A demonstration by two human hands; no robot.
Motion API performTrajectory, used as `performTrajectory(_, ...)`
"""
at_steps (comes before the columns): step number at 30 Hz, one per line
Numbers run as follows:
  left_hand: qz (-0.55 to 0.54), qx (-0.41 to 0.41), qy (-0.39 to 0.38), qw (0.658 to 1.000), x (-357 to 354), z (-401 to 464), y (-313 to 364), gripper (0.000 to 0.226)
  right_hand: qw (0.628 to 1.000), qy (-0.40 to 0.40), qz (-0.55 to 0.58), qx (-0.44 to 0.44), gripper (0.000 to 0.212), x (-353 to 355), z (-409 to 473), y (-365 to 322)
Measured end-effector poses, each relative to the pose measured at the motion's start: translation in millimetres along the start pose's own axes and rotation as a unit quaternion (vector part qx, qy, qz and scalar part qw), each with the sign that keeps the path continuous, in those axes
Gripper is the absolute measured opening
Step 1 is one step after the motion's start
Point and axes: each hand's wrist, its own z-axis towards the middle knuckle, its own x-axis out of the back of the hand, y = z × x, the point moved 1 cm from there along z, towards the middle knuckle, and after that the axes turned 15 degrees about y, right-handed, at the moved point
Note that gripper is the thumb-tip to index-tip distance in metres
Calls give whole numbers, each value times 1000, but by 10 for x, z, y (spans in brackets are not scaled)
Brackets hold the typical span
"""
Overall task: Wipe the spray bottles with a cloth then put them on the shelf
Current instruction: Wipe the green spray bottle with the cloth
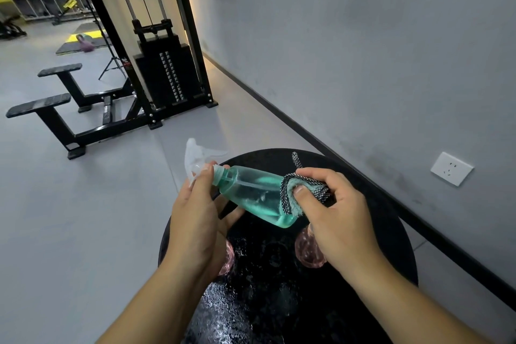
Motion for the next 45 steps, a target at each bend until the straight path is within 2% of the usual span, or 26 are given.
performTrajectory(4,-8,-13,-6,1000,4,7,7,22,1000,-10,7,3,25,10,14,11)
performTrajectory(12,23,20,-26,999,68,64,-7,22,1000,-9,-19,-3,26,19,68,55)
performTrajectory(16,20,37,-36,998,86,71,18,22,1000,0,-19,25,29,29,90,-26)
performTrajectory(20,22,29,-60,998,79,46,7,21,996,20,-21,85,33,25,124,-112)
performTrajectory(24,52,-7,-93,994,52,-29,-52,21,986,-43,-37,159,27,-61,48,-212)
performTrajectory(28,74,-36,-127,988,44,-77,-54,26,957,-78,-124,251,25,-139,-5,-232)
performTrajectory(34,78,-50,-113,989,60,-22,-31,27,972,-84,-164,149,21,30,173,-156)
performTrajectory(41,104,-55,-150,982,44,-75,-109,33,961,-105,-156,201,21,-39,108,-277)
performTrajectory(45,103,-67,-161,979,53,-58,-91,35,966,-100,-189,149,18,62,236,-216)
